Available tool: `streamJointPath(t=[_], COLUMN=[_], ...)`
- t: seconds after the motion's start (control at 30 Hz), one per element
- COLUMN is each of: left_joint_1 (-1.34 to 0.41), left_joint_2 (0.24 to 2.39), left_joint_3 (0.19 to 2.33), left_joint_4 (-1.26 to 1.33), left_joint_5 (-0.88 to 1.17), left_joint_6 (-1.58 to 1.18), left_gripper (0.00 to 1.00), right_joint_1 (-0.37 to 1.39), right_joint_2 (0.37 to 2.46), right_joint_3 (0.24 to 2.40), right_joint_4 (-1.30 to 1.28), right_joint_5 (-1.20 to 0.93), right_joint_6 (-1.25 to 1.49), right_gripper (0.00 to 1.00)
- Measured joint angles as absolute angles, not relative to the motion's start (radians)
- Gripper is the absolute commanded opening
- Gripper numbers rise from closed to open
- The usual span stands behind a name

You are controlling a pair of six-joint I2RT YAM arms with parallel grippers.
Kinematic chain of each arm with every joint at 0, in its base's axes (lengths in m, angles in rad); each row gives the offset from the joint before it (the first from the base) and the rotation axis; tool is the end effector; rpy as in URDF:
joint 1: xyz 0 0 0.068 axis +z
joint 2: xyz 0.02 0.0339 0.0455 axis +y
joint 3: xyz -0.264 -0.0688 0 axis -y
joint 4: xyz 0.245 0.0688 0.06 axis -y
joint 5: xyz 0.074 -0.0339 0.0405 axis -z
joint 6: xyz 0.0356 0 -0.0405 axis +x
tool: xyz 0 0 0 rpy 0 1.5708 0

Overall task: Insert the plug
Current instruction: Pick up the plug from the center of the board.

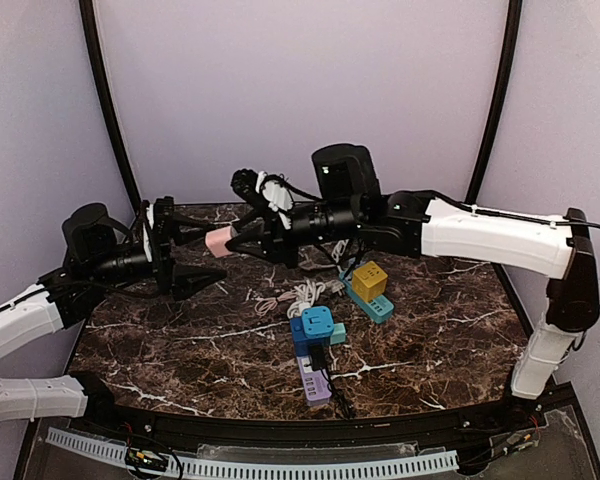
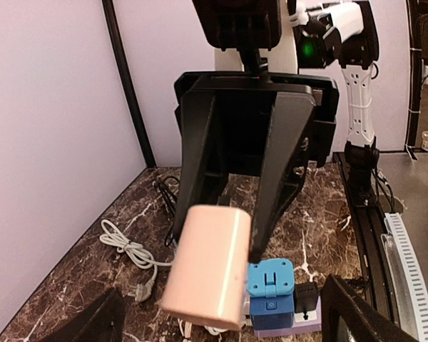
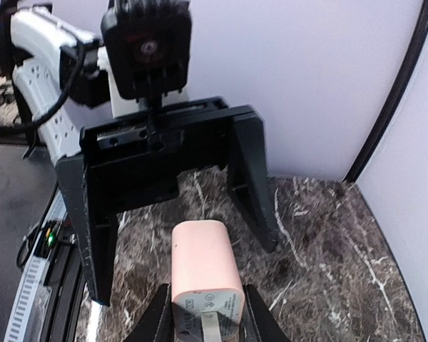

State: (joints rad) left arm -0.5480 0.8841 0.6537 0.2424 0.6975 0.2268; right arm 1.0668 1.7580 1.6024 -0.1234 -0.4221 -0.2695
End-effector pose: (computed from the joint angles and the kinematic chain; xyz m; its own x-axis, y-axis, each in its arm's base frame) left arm 0.1640 -0.1269 0.3213 0.2230 0.0658 -0.9726 0.9209 0.3128 0.2324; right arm 0.1914 0.3773 0.3649 0.1351 -0.2579 -0.9567 -0.9887 0.0280 -0.1472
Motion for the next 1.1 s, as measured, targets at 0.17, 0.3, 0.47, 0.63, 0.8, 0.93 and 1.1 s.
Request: streamJointPath(t=[0.17,0.3,0.47,0.63,0.8,0.93,1.1], left_joint_1=[-0.528,-0.516,-0.514,-0.514,-0.519,-0.531,-0.542], left_joint_2=[0.912,0.978,1.05,1.064,1.064,1.069,1.09], left_joint_3=[0.69,0.75,0.819,0.857,0.863,0.863,0.877], left_joint_4=[0.361,0.51,0.683,0.771,0.793,0.793,0.794], left_joint_5=[0.7,0.745,0.781,0.798,0.811,0.812,0.814], left_joint_6=[0.097,-0.042,-0.191,-0.261,-0.273,-0.273,-0.278], left_gripper=[0.72,0.63,0.59,0.51,0.5,0.5,0.26], right_joint_1=[1.037,1.041,1.046,1.046,1.047,1.048,1.056], right_joint_2=[1.661,1.657,1.667,1.676,1.676,1.679,1.689], right_joint_3=[1.437,1.399,1.389,1.389,1.384,1.384,1.384], right_joint_4=[0.252,0.517,0.692,0.753,0.768,0.762,0.746], right_joint_5=[-0.42,-0.411,-0.409,-0.412,-0.412,-0.419,-0.425], right_joint_6=[-0.138,-0.078,-0.057,-0.045,-0.043,-0.043,-0.044], right_gripper=[0.0,0.0,0.0,0.0,0.0,0.0,0.0])
